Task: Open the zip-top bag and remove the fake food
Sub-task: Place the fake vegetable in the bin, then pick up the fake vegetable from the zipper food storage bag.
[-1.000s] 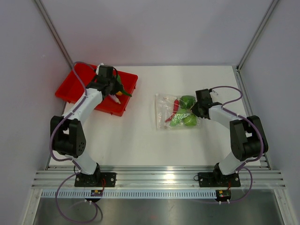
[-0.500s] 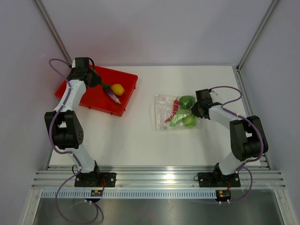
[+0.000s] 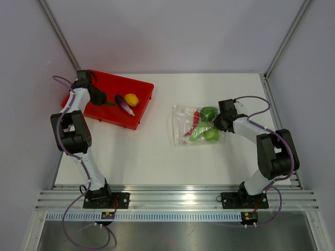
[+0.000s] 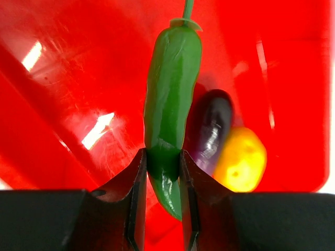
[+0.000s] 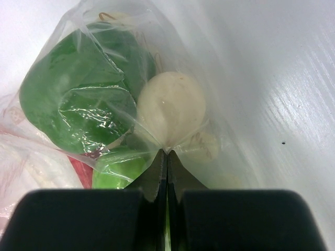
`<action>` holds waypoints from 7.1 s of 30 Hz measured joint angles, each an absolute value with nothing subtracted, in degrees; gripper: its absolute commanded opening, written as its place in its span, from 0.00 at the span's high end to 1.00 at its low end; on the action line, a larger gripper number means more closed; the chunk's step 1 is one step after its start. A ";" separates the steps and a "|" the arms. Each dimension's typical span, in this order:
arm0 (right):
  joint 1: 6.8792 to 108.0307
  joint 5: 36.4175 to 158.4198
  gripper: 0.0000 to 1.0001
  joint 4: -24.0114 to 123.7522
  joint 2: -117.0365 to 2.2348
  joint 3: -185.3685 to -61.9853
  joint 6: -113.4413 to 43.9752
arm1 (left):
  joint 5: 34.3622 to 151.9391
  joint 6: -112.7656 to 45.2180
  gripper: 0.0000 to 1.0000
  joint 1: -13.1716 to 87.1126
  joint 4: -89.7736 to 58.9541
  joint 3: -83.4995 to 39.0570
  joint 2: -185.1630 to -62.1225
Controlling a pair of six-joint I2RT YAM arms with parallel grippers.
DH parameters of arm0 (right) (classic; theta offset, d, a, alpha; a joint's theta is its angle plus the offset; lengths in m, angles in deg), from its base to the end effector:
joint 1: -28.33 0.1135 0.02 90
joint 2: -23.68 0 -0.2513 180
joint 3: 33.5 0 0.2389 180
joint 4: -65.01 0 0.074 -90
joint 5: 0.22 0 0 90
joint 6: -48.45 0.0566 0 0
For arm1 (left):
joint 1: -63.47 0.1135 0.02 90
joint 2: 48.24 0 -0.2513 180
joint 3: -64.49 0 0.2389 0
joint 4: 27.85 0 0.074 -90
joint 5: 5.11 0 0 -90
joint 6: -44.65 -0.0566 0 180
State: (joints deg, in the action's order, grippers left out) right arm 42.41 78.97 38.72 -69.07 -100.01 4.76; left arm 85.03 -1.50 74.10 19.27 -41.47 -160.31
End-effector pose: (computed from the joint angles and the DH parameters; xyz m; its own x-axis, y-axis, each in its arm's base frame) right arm 0.3180 0.0688 0.1560 -0.6245 0.5756 -0.5279 0.4680 0.8169 0.3371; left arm 0.4228 0.0792 0.2163 -0.4410 -0.7876 -0.4303 -0.6774 0.6066 -0.4161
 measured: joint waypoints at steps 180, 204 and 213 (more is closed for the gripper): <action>42.41 84.94 1.00 40.38 -67.12 -99.44 4.73 | 99.72 -8.82 0.60 22.32 -1.97 -26.82 -165.38; 42.41 84.74 1.00 40.36 -67.12 -99.44 4.73 | 87.92 -14.98 0.89 18.54 13.15 -40.83 -171.41; 42.07 84.22 1.00 40.34 -67.12 -99.44 4.87 | 86.82 -15.79 0.90 18.56 15.34 -40.38 -170.34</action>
State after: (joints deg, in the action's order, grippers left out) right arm 42.07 84.22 40.34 -67.12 -99.44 4.87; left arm 86.82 -15.79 18.56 15.34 -40.38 -170.34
